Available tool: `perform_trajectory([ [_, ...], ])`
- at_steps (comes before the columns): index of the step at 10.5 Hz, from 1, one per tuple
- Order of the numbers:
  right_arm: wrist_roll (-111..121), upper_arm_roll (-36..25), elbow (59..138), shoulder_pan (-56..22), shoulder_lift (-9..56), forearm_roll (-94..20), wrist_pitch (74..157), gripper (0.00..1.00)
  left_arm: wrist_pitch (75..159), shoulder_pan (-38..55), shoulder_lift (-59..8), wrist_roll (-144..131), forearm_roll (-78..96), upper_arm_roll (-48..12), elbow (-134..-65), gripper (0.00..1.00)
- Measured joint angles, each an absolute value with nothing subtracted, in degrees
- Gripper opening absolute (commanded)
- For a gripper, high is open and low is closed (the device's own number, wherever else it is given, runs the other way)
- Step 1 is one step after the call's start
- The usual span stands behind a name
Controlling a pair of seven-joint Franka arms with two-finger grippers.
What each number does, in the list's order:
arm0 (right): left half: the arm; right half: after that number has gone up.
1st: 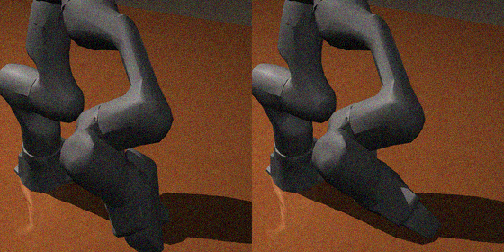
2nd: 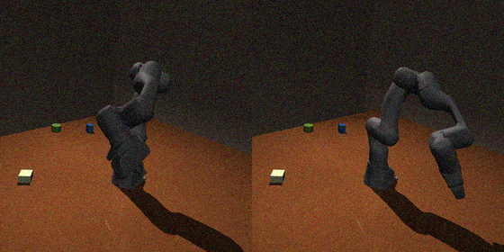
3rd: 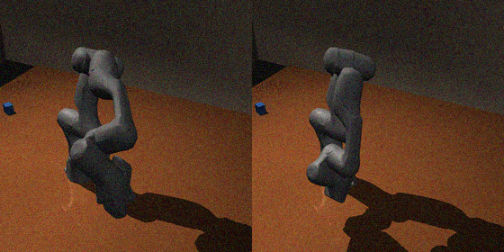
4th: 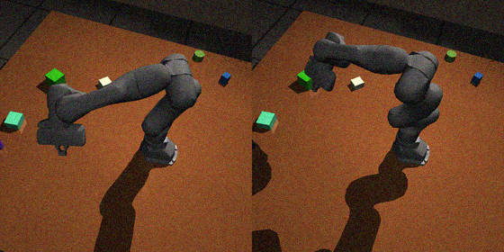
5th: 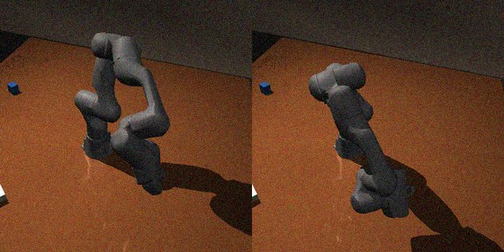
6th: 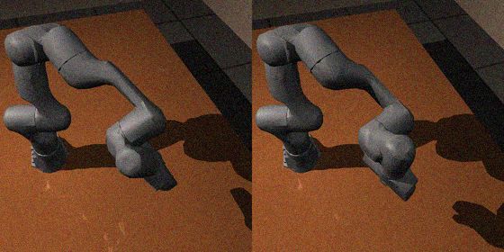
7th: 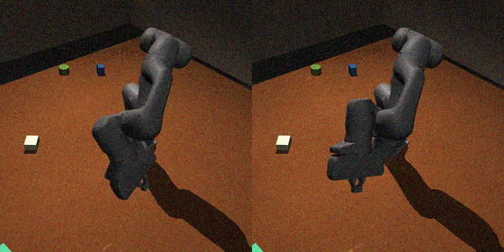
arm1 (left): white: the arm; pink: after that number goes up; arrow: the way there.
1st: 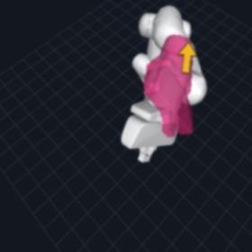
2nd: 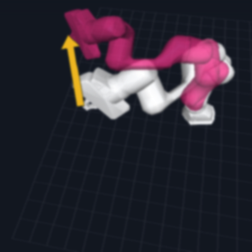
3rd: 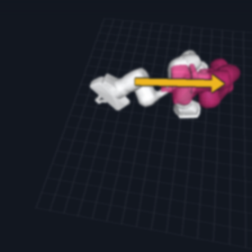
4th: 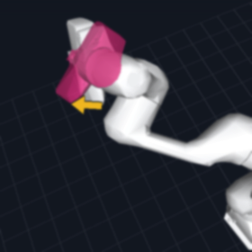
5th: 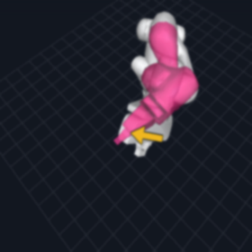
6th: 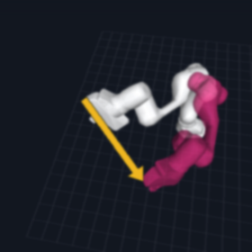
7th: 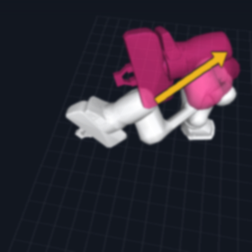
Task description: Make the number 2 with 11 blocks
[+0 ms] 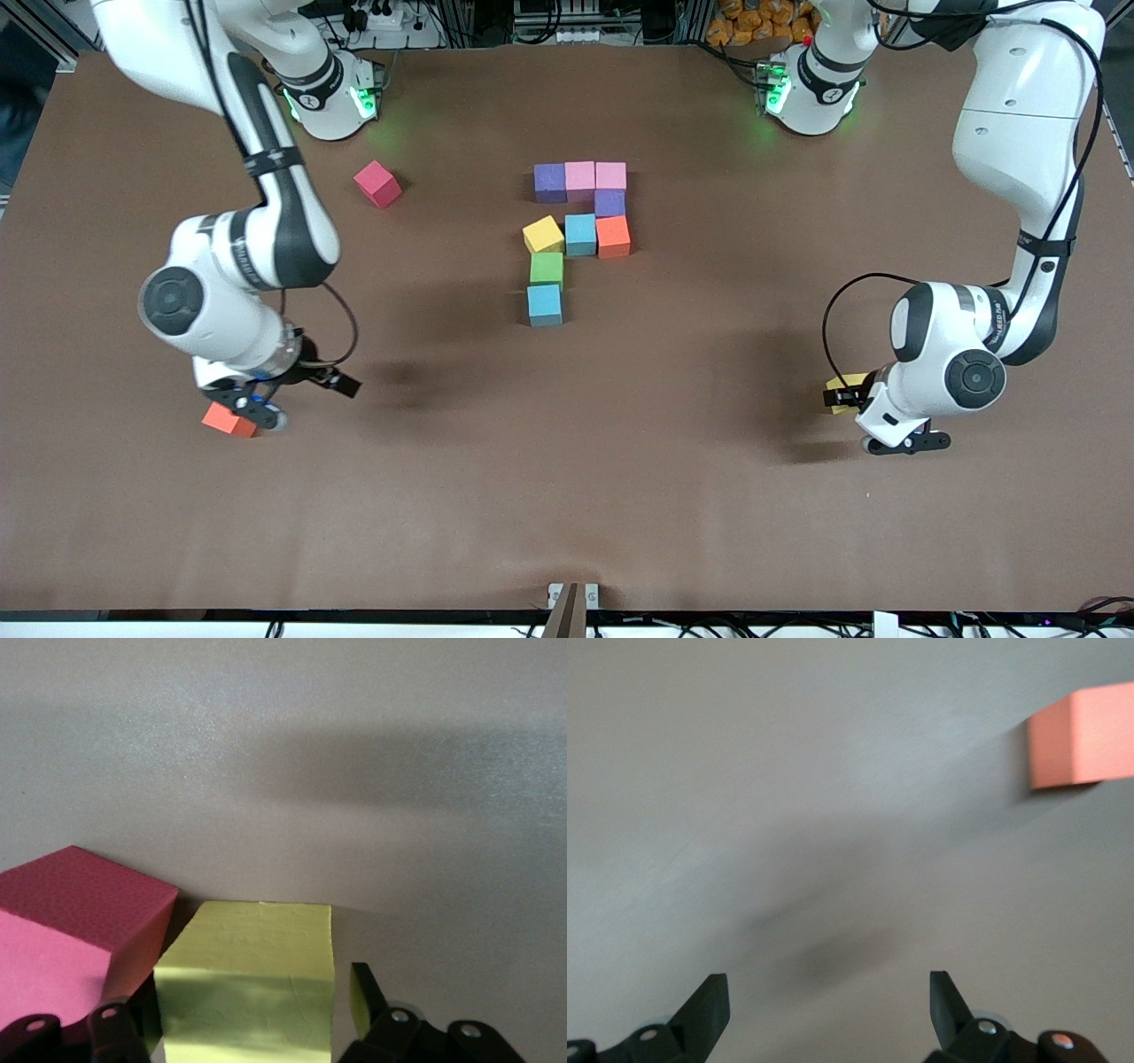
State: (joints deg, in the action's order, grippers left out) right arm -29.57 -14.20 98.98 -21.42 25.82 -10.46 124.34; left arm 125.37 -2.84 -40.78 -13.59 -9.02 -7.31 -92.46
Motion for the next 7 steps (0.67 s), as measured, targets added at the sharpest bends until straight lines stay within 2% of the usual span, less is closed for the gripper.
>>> perform_trajectory([
  [1, -28.3, -14.2, 99.0, -19.4, 25.9, -9.8, 124.3, 1.00, 125.4, -2.8, -40.8, -13.6, -9.0, -7.3, -92.4, 0.43],
  [2, -26.2, -14.2, 98.9, -16.9, 26.0, -9.3, 124.3, 1.00, 125.5, -2.8, -40.7, -13.6, -9.0, -7.4, -92.2, 0.36],
  [5, -21.1, -14.2, 98.6, -9.8, 27.8, -8.8, 124.3, 1.00, 125.6, -2.6, -40.6, -13.6, -9.0, -8.3, -91.8, 0.35],
  [7, -21.0, -14.2, 97.4, -7.5, 30.4, -8.5, 124.7, 1.00, 125.2, -2.6, -40.1, -14.6, -9.0, -11.0, -91.5, 0.36],
])
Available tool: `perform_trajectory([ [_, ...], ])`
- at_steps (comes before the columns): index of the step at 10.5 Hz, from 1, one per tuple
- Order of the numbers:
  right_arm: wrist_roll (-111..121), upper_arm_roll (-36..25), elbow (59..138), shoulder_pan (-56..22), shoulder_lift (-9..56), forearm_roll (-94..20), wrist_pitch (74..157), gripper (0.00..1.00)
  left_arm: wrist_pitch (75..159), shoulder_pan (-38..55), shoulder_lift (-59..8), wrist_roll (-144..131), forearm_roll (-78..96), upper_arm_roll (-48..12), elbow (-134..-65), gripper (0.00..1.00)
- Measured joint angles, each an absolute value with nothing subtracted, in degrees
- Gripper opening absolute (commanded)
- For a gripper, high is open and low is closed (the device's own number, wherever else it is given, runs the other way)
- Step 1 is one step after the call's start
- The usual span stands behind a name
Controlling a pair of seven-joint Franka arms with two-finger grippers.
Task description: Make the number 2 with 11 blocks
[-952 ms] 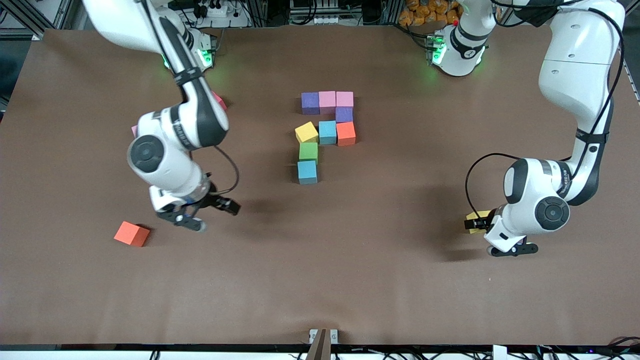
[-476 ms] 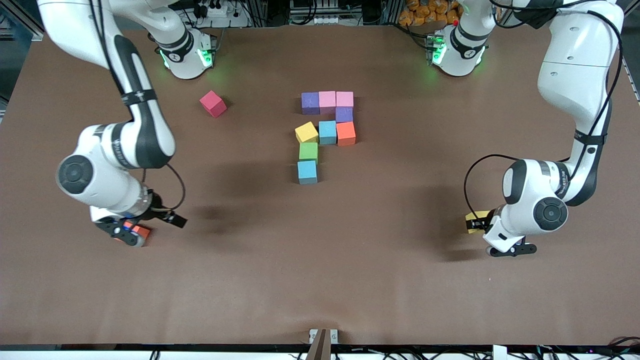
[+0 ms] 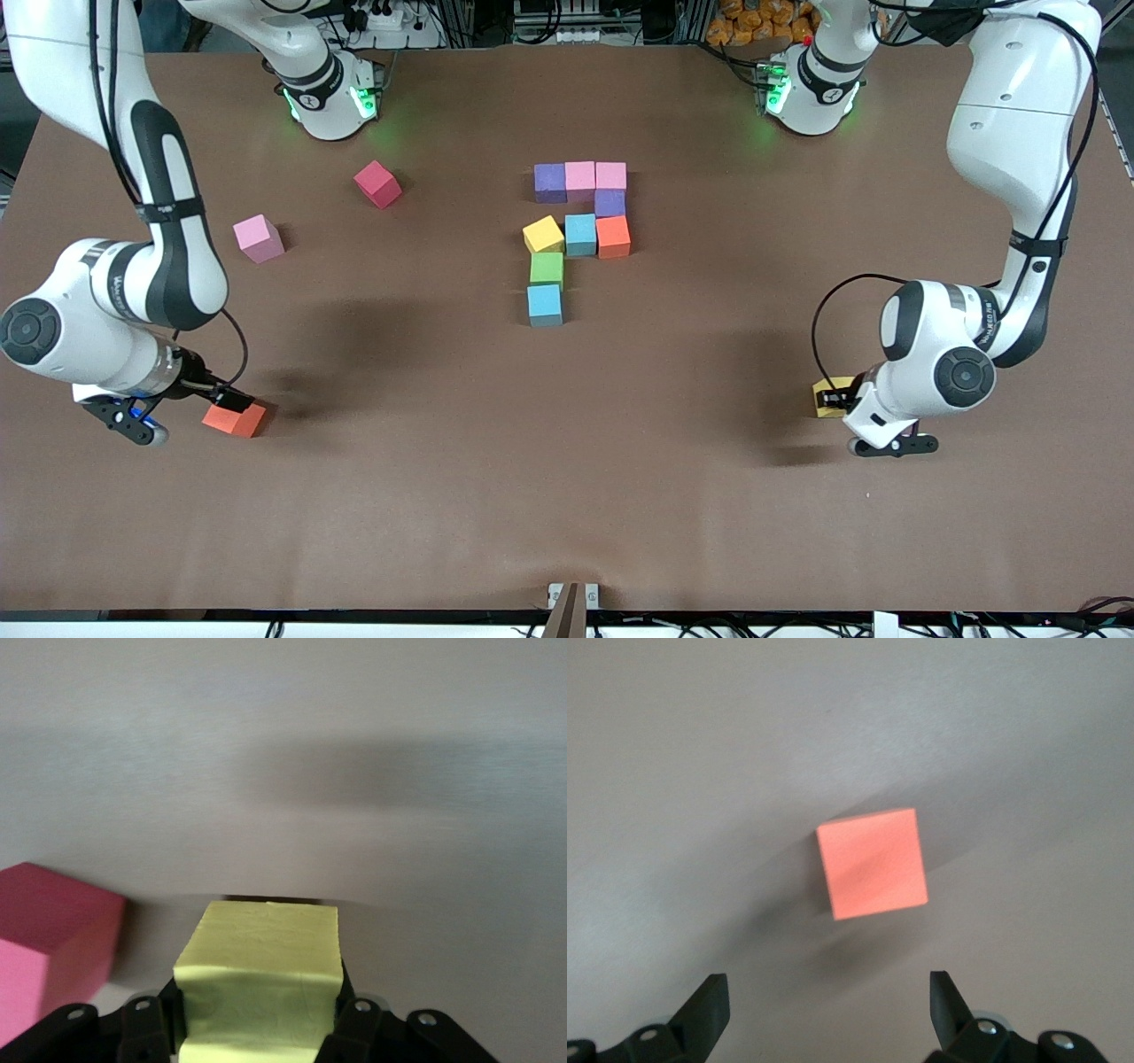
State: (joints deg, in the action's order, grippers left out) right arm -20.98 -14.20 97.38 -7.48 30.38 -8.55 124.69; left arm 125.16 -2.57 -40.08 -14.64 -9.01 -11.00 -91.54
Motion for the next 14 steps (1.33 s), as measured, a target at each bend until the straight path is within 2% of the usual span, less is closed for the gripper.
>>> perform_trajectory([
  [3, -21.0, -14.1, 94.4, -4.6, 34.1, -8.6, 124.7, 1.00, 121.9, -2.5, -38.4, -28.2, -8.9, -16.9, -91.5, 0.36],
  [8, -23.3, -13.1, 93.7, -4.9, 36.8, -9.0, 125.3, 1.00, 120.4, -1.4, -38.0, -60.8, -8.8, -27.2, -92.2, 0.36],
  [14, -22.7, -13.1, 93.6, -4.8, 39.4, -9.0, 128.9, 1.00, 120.3, 3.7, -38.0, -92.8, -8.8, -29.6, -95.2, 0.37],
])
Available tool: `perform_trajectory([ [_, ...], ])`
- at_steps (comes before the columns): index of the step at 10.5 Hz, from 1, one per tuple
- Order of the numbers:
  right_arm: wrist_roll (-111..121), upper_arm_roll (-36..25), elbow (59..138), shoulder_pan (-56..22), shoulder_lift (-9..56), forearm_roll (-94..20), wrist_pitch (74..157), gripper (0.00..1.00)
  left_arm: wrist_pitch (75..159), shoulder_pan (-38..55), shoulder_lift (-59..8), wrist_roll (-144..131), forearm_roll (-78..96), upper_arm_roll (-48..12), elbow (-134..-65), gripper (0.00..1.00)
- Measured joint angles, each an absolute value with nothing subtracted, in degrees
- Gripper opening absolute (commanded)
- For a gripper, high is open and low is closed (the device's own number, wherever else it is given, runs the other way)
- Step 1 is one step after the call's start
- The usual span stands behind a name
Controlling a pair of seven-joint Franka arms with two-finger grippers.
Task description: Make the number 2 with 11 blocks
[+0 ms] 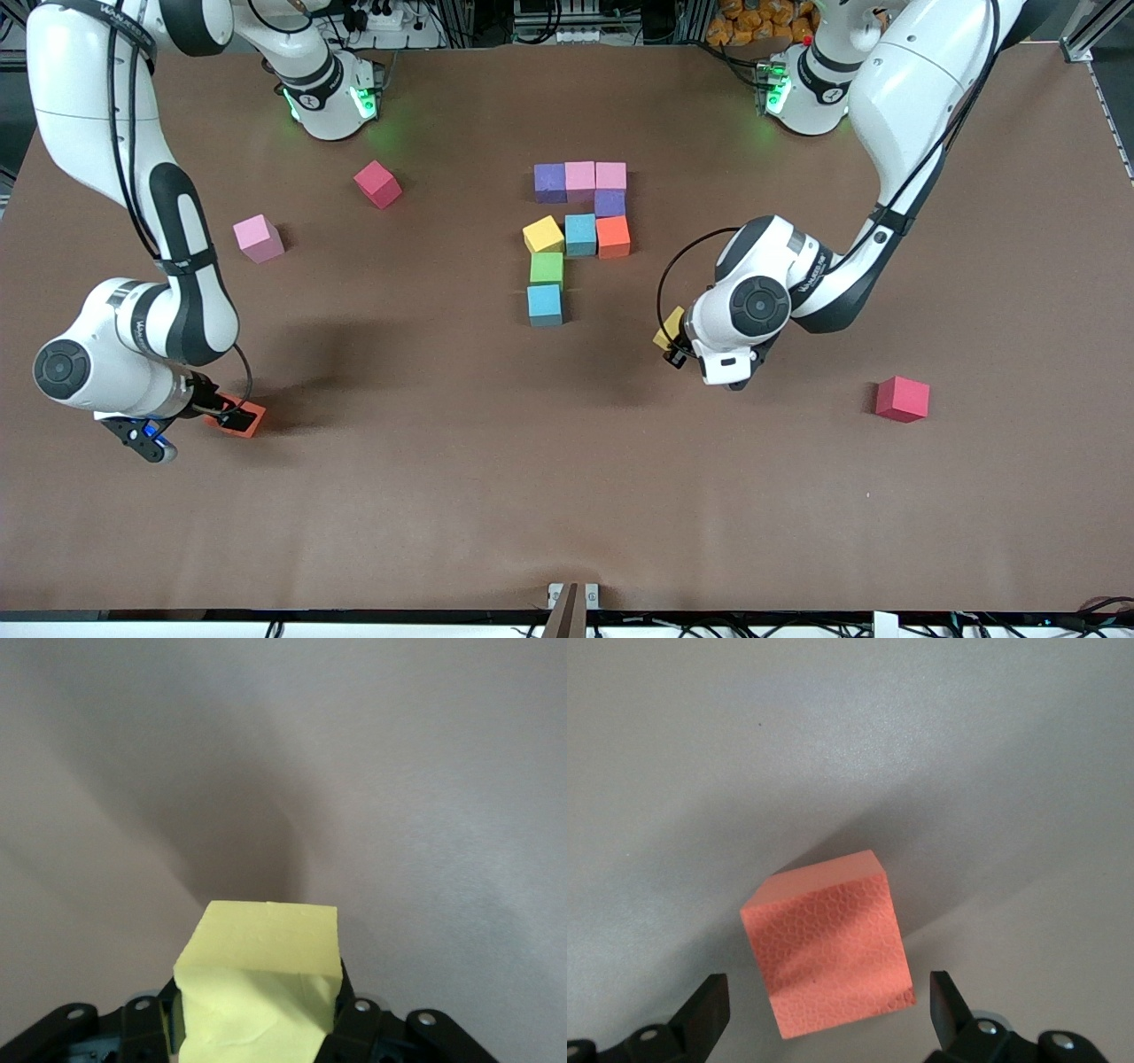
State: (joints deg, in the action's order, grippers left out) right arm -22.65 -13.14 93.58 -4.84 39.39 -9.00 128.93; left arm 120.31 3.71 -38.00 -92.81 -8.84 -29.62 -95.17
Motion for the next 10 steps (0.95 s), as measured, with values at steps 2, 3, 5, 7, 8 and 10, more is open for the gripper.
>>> perform_trajectory([
  [2, -20.3, -13.2, 93.6, -4.6, 39.7, -9.0, 129.9, 1.00, 120.3, 3.8, -38.0, -104.5, -8.8, -30.5, -95.4, 0.40],
  [3, -19.4, -13.2, 93.6, -4.5, 39.8, -9.0, 129.9, 1.00, 120.3, 4.2, -38.0, -109.7, -8.8, -31.1, -95.7, 0.40],
  [5, -17.3, -13.3, 93.6, -4.5, 40.0, -9.0, 130.2, 1.00, 120.4, 6.5, -38.0, -118.5, -8.8, -31.5, -96.1, 0.39],
  [7, -13.9, -13.4, 93.6, -4.1, 40.4, -9.0, 130.8, 1.00, 120.5, 8.9, -38.0, -125.1, -8.8, -31.6, -96.3, 0.39],
  [8, -11.8, -13.4, 93.6, -3.5, 40.6, -9.0, 130.9, 1.00, 120.5, 9.2, -37.8, -126.2, -8.8, -31.6, -96.6, 0.39],
  [10, -9.5, -13.4, 93.6, -2.8, 40.7, -9.0, 130.8, 1.00, 121.1, 8.4, -36.9, -126.3, -8.8, -31.4, -97.9, 0.39],
])
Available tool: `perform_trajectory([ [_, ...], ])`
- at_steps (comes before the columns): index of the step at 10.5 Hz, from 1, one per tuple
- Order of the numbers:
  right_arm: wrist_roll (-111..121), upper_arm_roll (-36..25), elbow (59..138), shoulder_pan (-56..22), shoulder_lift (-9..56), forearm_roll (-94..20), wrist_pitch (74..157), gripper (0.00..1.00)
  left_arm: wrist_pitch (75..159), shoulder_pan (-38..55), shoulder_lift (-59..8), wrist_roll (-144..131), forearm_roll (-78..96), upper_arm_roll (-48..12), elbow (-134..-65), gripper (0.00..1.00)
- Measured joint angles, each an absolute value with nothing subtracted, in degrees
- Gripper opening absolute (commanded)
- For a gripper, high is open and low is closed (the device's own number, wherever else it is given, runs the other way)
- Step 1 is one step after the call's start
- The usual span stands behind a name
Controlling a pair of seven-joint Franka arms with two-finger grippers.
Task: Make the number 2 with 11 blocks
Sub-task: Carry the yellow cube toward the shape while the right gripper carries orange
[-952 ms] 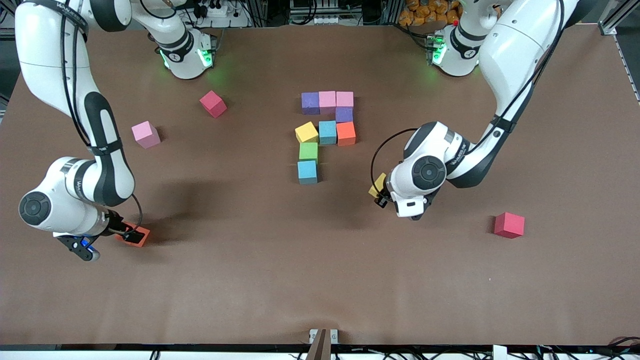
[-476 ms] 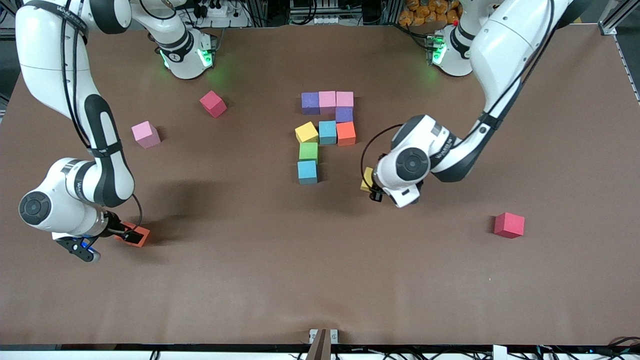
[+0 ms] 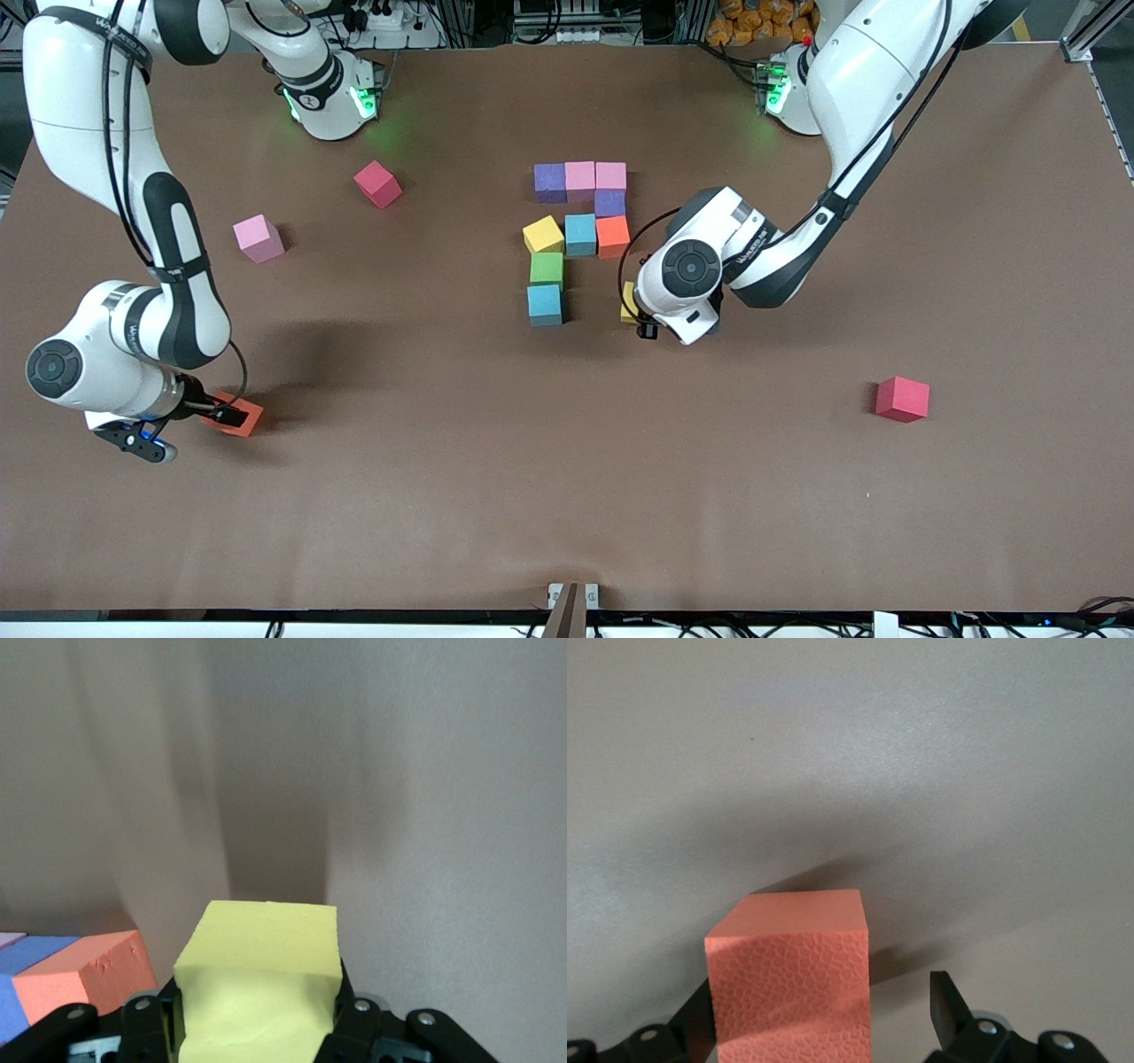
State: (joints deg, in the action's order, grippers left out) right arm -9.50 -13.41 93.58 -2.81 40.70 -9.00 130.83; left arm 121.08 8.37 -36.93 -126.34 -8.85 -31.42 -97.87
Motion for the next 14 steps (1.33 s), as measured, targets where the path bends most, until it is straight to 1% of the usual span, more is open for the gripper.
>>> perform_trajectory([
  [6, -8.8, -12.7, 93.8, -4.4, 41.0, -9.0, 130.2, 1.00, 121.6, 2.4, -32.7, -126.2, -8.9, -31.3, -98.9, 0.39],
  [9, -6.5, -12.9, 93.9, -3.6, 41.1, -9.0, 130.2, 1.00, 121.6, -0.7, -30.6, -124.9, -8.9, -31.3, -99.0, 0.39],
  [10, -6.3, -12.9, 94.0, -3.5, 41.1, -9.0, 130.2, 0.43, 121.6, -1.3, -30.0, -124.8, -8.9, -31.4, -99.0, 0.39],
  [11, -6.3, -12.9, 94.0, -3.5, 41.1, -9.0, 130.2, 0.03, 121.6, -2.3, -29.6, -124.4, -8.9, -31.7, -99.0, 0.39],
  [12, -6.3, -12.9, 94.0, -3.5, 41.1, -9.0, 130.2, 0.00, 121.6, -3.8, -29.4, -123.6, -8.9, -32.5, -99.0, 0.39],
  [14, -6.2, -12.9, 93.9, -3.5, 41.0, -9.0, 130.2, 0.00, 121.6, -5.1, -29.4, -123.1, -8.9, -33.3, -99.3, 0.38],
])
